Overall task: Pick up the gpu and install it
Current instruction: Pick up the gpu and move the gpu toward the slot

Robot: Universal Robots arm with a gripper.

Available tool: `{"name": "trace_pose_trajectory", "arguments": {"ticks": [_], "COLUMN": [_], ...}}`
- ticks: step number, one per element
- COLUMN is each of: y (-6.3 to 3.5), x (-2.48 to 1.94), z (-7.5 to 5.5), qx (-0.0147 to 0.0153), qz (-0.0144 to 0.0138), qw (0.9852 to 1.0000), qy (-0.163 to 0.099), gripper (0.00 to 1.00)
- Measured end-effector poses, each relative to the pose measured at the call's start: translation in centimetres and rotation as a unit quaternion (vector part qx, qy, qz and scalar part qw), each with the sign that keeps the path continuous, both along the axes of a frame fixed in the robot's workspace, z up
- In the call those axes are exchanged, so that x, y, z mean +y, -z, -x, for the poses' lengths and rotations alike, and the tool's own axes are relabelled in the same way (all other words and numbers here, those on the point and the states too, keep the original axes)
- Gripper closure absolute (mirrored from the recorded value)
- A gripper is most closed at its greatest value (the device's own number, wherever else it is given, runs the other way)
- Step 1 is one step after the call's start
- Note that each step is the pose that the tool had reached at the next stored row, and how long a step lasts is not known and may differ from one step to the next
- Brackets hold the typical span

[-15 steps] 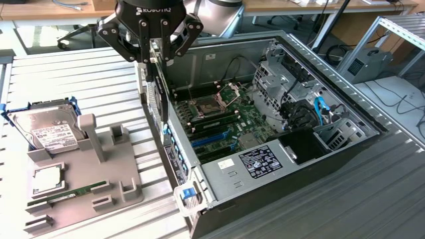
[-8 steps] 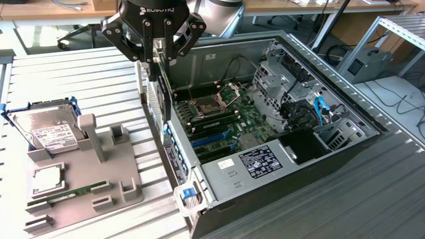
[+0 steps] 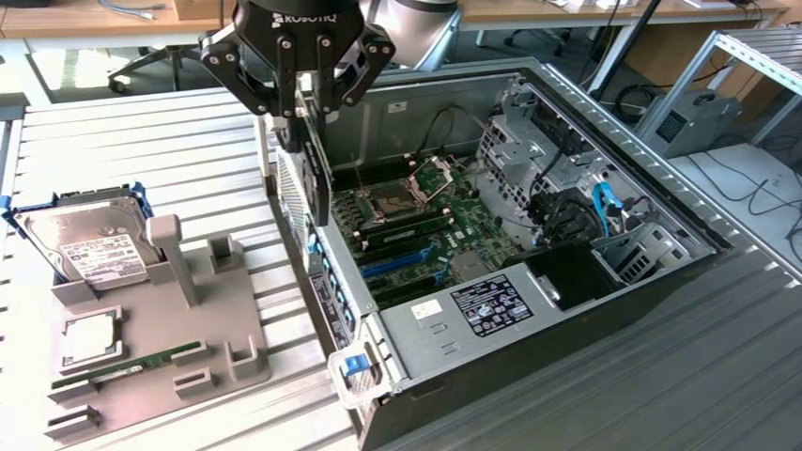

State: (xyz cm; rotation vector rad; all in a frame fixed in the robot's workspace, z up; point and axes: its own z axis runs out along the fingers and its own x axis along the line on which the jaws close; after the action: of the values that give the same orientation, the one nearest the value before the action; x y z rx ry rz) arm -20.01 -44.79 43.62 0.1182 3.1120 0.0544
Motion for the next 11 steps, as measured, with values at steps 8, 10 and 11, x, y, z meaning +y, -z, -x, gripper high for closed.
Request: {"name": "trace_pose_trajectory", "arguments": {"ticks": [8, 10, 11], "y": [0.00, 0.00, 0.00], "x": [0.00, 0.00, 0.00], "z": [-0.67, -0.90, -1.01], "qx": [0.0000, 0.0000, 0.0000], "qz": [0.0002, 0.0002, 0.0003], "qw": [1.0000, 1.0000, 1.0000], "qy": [0.000, 0.000, 0.000], "gripper": [0.73, 0.73, 0.73]}}
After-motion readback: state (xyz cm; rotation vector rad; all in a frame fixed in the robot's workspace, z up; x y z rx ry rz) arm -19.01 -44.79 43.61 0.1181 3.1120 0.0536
